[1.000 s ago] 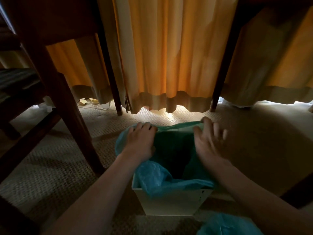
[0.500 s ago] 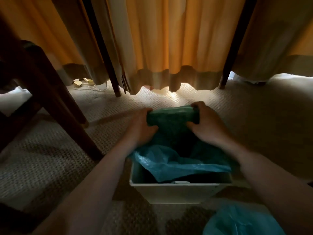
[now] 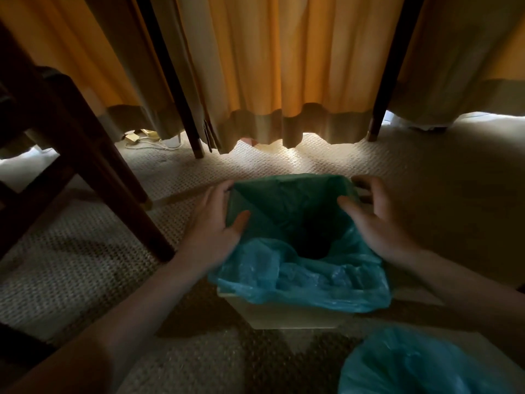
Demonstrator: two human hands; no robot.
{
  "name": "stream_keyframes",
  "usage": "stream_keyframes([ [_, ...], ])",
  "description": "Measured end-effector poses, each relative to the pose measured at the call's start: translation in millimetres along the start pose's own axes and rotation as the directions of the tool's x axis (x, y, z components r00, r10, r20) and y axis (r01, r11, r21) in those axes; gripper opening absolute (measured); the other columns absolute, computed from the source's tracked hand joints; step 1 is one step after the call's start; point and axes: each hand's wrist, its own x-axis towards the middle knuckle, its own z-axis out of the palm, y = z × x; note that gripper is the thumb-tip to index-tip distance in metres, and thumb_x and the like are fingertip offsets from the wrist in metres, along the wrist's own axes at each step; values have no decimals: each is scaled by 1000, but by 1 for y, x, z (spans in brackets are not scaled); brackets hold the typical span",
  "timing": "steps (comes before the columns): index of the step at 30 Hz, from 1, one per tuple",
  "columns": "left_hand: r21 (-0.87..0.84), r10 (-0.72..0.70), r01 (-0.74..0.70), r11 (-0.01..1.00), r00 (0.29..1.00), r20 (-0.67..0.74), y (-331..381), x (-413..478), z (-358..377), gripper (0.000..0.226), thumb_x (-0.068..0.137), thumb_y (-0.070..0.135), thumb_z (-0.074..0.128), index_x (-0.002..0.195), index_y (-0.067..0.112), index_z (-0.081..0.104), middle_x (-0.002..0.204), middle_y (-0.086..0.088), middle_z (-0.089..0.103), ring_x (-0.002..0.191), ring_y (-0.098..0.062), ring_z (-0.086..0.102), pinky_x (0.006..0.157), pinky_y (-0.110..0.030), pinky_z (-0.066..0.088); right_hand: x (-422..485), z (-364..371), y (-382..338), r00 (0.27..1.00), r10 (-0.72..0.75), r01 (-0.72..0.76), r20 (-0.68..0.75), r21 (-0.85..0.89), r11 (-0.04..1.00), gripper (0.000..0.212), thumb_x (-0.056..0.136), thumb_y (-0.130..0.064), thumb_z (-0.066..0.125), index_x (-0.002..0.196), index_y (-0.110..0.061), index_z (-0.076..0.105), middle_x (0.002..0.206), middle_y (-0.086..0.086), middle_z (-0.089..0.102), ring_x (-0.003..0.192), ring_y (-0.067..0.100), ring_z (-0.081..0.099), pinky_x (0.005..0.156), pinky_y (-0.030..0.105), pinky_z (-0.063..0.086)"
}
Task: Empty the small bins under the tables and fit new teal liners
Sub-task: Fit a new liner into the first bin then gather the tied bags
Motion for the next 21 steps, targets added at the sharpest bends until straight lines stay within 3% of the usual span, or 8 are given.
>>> stream_keyframes([
  [2, 114, 239, -238, 964, 971, 10, 16, -23, -12, 48, 97, 50, 51, 140, 29, 46, 129, 18, 45, 122, -3, 42, 100, -28, 39, -27, -18, -9, 978, -200, 207, 65, -134, 969, 33, 90, -58, 55, 118, -41, 49, 127, -13, 48, 109, 6, 55, 88, 38, 51],
  [4, 124, 431, -444, 887, 894, 121, 27, -46, -24, 53, 94, 63, 41, 131, 27, 52, 121, 15, 52, 113, -3, 49, 94, -25, 45, -55, -40, -21, 871, -434, 483, 231, -231, 845, 41, 94, -62, 45, 119, -31, 53, 127, -11, 47, 99, 13, 60, 73, 35, 54],
  [6, 118, 506, -540, 833, 831, 231, 30, -67, -33, 56, 88, 72, 44, 121, 28, 55, 110, 14, 53, 103, -4, 52, 87, -25, 46, -76, -56, -26, 661, -628, 750, 410, -334, 571, 50, 91, -62, 51, 117, -19, 57, 119, 2, 55, 98, 20, 59, 75, 35, 52],
  [8, 211, 573, -631, 747, 771, 276, 26, -86, -33, 48, 82, 68, 59, 103, 25, 60, 98, 11, 53, 90, -9, 53, 81, -30, 45, -89, -61, -19, 521, -667, 845, 533, -430, 317, 51, 84, -58, 66, 115, -17, 58, 112, 6, 60, 99, 25, 58, 80, 37, 49],
  [11, 371, 662, -687, 625, 718, 213, 0, -106, -24, 21, 78, 40, 68, 76, 24, 54, 77, 9, 51, 74, -14, 51, 76, -33, 38, -102, -59, -3, 489, -662, 846, 569, -495, 200, 26, 88, -33, 70, 108, -19, 63, 109, 3, 60, 93, 24, 60, 74, 38, 49],
  [13, 404, 698, -698, 591, 694, 179, -18, -113, -20, 19, 79, 34, 67, 77, 24, 51, 74, 8, 52, 72, -15, 51, 76, -32, 37, -107, -61, 2, 485, -689, 846, 539, -488, 214, 11, 91, -23, 68, 99, -16, 71, 100, 2, 65, 86, 24, 62, 71, 37, 49],
  [16, 467, 736, -711, 526, 655, 169, -33, -118, -17, 17, 80, 32, 70, 76, 23, 57, 75, 7, 59, 75, -14, 54, 80, -33, 38, -113, -62, 9, 478, -685, 851, 549, -483, 207, 7, 91, -19, 70, 92, -15, 76, 91, 0, 67, 79, 20, 61, 72, 37, 48],
  [21, 498, 631, -667, 555, 727, 271, -43, -121, -8, 16, 83, 40, 69, 89, 25, 73, 86, 12, 70, 77, -11, 66, 87, -34, 41, -116, -56, 21, 554, -509, 821, 659, -535, 199, 10, 92, -27, 57, 85, -27, 64, 84, -8, 59, 74, 13, 52, 67, 30, 40],
])
